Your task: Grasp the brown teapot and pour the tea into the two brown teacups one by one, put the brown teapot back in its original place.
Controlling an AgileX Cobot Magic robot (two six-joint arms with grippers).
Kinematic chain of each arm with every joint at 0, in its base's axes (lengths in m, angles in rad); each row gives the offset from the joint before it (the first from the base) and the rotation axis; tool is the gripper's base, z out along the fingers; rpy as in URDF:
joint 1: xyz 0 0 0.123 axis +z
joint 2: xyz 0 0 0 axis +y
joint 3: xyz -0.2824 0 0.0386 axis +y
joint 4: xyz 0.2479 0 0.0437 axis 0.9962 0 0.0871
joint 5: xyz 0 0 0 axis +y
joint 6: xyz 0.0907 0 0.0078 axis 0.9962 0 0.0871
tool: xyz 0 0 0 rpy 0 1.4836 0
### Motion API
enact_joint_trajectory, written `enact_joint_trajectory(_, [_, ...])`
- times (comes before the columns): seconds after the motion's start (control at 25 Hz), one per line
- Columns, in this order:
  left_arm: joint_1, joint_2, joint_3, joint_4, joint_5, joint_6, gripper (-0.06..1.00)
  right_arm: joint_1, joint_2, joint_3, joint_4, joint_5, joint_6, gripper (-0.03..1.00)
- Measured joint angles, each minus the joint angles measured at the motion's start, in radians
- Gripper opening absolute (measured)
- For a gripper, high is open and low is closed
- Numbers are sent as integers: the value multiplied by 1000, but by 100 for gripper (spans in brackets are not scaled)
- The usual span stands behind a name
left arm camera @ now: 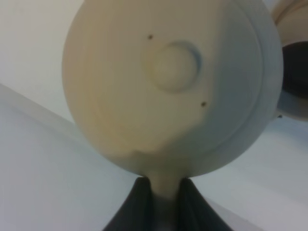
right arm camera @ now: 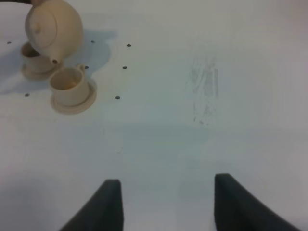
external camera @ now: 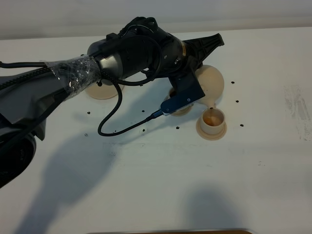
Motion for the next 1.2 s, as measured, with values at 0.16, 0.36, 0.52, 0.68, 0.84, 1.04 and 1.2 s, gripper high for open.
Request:
enact_joint_trajectory(0.16, [-7, 0, 0, 9, -14, 0, 8, 0, 0, 0, 0, 0, 0, 44])
enact_joint_trajectory(0.36, [-9, 0, 0, 36, -16, 0, 8, 0, 0, 0, 0, 0, 0, 44])
enact_joint_trajectory(0.52, [-9, 0, 0, 53, -18, 0, 8, 0, 0, 0, 0, 0, 0, 44])
enact_joint_trajectory(0.68, [-9, 1, 0, 61, -21, 0, 8, 0, 0, 0, 0, 0, 0, 44])
enact_joint_trajectory(0.84, [-11, 9, 0, 76, -26, 0, 8, 0, 0, 0, 0, 0, 0, 44])
enact_joint_trajectory(1.04, [-17, 13, 0, 93, -38, 0, 8, 0, 0, 0, 0, 0, 0, 44])
enact_joint_trajectory(1.2, [-21, 13, 0, 106, -41, 0, 8, 0, 0, 0, 0, 0, 0, 44])
